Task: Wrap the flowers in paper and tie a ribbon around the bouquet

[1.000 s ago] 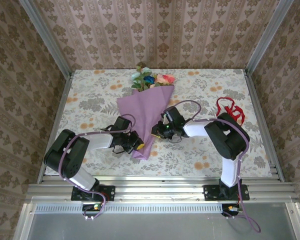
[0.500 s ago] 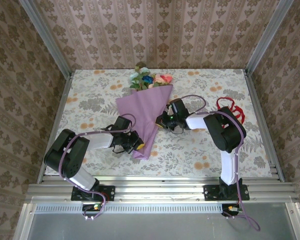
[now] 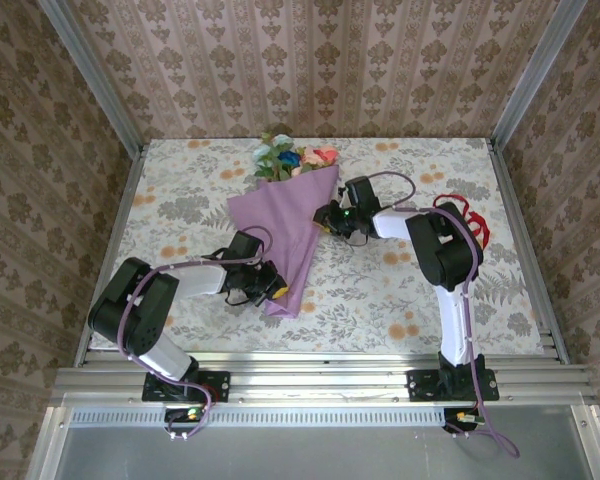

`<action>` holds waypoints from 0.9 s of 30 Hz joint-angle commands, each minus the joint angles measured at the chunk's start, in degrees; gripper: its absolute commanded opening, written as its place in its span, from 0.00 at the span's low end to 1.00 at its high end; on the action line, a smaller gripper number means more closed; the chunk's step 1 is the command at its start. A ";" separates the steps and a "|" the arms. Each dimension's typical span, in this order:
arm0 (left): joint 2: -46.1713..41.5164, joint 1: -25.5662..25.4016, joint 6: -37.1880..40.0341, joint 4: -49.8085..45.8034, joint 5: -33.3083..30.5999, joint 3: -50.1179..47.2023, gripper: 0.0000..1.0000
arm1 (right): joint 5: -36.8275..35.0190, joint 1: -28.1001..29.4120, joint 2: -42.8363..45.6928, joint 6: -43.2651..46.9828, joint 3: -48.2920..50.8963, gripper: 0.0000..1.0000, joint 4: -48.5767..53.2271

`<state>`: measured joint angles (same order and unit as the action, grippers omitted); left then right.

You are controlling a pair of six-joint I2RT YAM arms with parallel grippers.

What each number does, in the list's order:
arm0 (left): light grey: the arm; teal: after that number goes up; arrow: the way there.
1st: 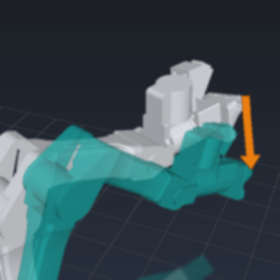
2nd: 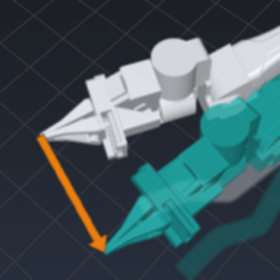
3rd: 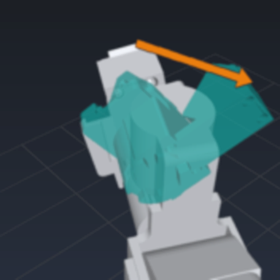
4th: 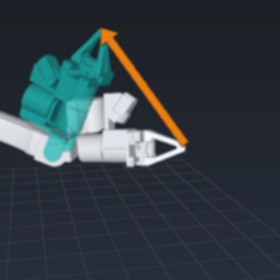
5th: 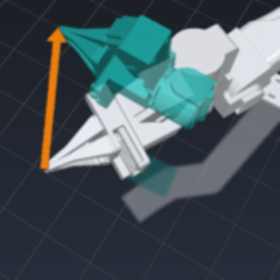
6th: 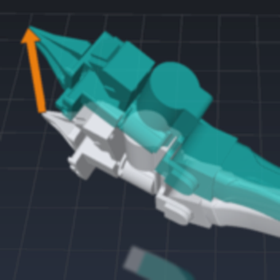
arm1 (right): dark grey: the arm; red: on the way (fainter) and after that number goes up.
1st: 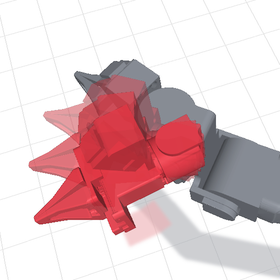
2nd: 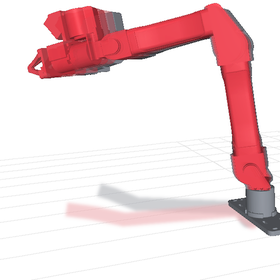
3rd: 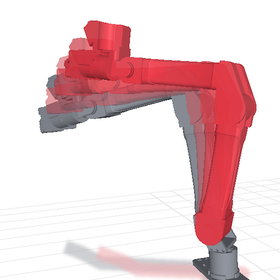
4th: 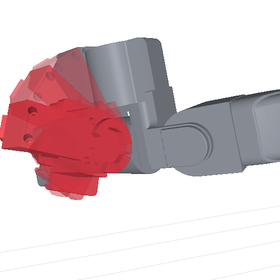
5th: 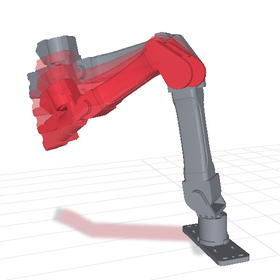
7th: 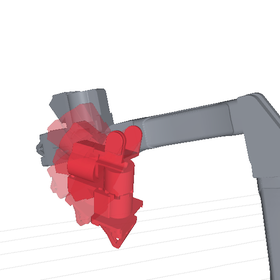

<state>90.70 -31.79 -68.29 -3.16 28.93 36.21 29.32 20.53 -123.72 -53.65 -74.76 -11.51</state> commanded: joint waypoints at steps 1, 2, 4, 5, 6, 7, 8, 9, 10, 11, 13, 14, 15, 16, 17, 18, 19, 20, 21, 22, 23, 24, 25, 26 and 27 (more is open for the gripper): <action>3.50 0.33 1.65 -13.30 -6.69 -2.55 0.00 | -1.68 -2.07 -2.61 1.44 -4.63 0.30 1.53; 3.55 0.33 1.64 -13.42 -6.76 -2.39 0.00 | -1.44 -2.42 -3.43 1.40 -5.81 0.23 1.95; 3.66 0.30 1.60 -13.45 -6.86 -2.20 0.00 | -1.11 -2.94 -4.75 1.31 -7.76 0.00 2.27; 3.76 0.33 1.59 -13.42 -6.87 -2.15 0.00 | -1.19 -3.16 -5.14 1.37 -8.59 0.00 2.49; 3.79 0.33 1.58 -13.43 -6.92 -2.03 0.00 | -1.28 -3.43 -5.57 1.52 -9.58 0.00 2.95; 3.87 0.33 1.58 -13.38 -6.93 -1.85 0.00 | -1.26 -3.65 -6.03 1.66 -10.71 0.00 3.44; 3.87 0.33 1.58 -13.37 -6.94 -1.71 0.00 | -1.19 -4.00 -6.57 1.73 -11.77 0.10 3.95; 3.99 0.33 1.58 -13.54 -6.95 -1.64 0.00 | -1.10 -4.25 -7.13 1.81 -12.72 0.21 4.47; 3.96 0.33 1.58 -13.62 -7.00 -1.48 0.00 | -1.11 -4.47 -7.59 1.89 -13.76 0.29 4.96; 4.18 0.33 1.58 -13.68 -7.00 -1.36 0.00 | -1.10 -4.66 -8.25 1.98 -14.84 0.32 5.68; 4.31 0.33 1.58 -13.76 -7.00 -1.14 0.00 | -1.08 -4.95 -9.58 2.29 -17.14 0.33 7.17; 4.31 0.24 1.58 -13.68 -7.03 -1.05 0.00 | -1.10 -5.14 -10.36 2.40 -18.55 0.33 8.16; 4.41 0.24 1.54 -13.67 -7.04 -1.00 0.00 | -1.02 -5.36 -11.09 2.70 -19.84 0.33 9.13; 4.50 0.24 1.49 -13.66 -7.06 -0.96 0.00 | -0.71 -5.52 -12.12 2.92 -21.75 0.28 10.35; 4.54 0.24 1.36 -13.62 -7.00 -0.89 0.00 | -0.41 -5.67 -12.81 3.08 -22.97 0.19 10.88; 4.63 0.24 1.32 -13.41 -6.96 -0.88 0.00 | -0.25 -5.77 -13.47 3.12 -24.22 0.06 11.48; 4.73 0.24 1.24 -13.22 -6.88 -0.79 0.00 | -0.15 -5.88 -13.79 3.20 -25.09 0.00 11.87; 4.84 0.24 1.14 -12.89 -6.74 -0.79 0.00 | -0.16 -5.89 -14.05 3.37 -25.71 0.00 12.16; 4.92 0.24 1.06 -12.71 -6.69 -0.70 0.00 | 0.00 -5.94 -14.05 3.50 -26.16 0.00 12.36; 5.11 0.16 0.97 -12.59 -6.61 -0.61 0.00 | 0.34 -5.89 -13.94 3.67 -26.48 0.00 12.52; 5.26 0.15 0.88 -12.27 -6.60 -0.68 0.00 | 0.98 -5.86 -13.71 3.72 -26.61 0.06 12.56; 5.51 0.15 0.64 -11.99 -6.54 -0.70 0.00 | 1.67 -5.73 -13.40 3.67 -26.44 0.19 12.64; 5.67 0.15 0.45 -11.72 -6.39 -0.78 0.00 | 2.37 -5.54 -12.72 3.57 -25.85 0.31 13.00; 5.86 0.15 0.18 -11.20 -6.21 -1.02 0.00 | 3.03 -5.20 -11.56 3.74 -24.62 0.37 13.39; 5.99 0.11 -0.14 -10.77 -6.09 -1.28 0.00 | 3.47 -4.74 -10.20 3.89 -23.08 0.40 13.70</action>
<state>92.12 -31.75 -67.90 -5.34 28.91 38.30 30.70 14.94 -136.97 -50.87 -99.15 -0.14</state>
